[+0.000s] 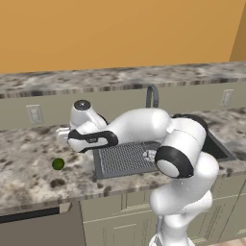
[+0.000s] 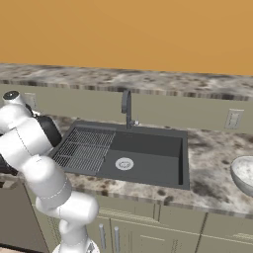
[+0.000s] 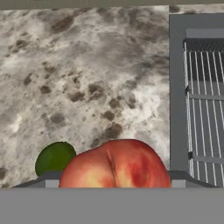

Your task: Remove the lime and peach from the sink. Then move the bowl and cup from the counter to the sink for washing.

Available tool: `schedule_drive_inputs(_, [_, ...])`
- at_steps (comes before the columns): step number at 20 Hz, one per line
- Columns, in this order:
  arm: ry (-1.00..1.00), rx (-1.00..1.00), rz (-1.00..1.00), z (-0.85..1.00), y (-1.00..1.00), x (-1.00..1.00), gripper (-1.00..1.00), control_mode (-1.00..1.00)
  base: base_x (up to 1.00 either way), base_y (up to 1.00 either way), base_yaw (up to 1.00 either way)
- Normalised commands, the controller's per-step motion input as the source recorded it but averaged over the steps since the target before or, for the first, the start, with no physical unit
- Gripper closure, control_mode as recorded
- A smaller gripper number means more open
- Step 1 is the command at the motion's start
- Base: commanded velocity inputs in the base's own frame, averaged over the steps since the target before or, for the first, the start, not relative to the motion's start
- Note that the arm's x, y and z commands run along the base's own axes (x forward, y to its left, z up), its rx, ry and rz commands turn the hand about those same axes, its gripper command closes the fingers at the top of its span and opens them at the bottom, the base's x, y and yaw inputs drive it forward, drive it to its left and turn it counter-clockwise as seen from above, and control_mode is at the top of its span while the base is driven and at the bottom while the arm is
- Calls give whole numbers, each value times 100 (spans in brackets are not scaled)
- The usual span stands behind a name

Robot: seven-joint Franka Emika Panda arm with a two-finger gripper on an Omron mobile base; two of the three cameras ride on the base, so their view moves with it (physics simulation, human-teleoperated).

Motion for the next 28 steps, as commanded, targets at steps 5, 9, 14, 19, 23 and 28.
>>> schedule_drive_inputs(5, [2, 0, 0, -13, 23, 16, 100, -100, 0, 0, 0])
schedule_drive_inputs(9, [2, 0, 0, -20, 26, 23, 100, -100, 0, 0, 0])
schedule_drive_inputs(14, [4, 0, 0, -23, 20, 27, 100, -100, 0, 0, 0])
schedule_drive_inputs(19, [5, 0, 0, -20, 15, 21, 100, -100, 0, 0, 0])
schedule_drive_inputs(23, [5, 0, 0, -19, 16, 20, 100, -100, 0, 0, 0])
schedule_drive_inputs(28, [5, 0, 0, -20, 13, 17, 100, -100, 0, 0, 0])
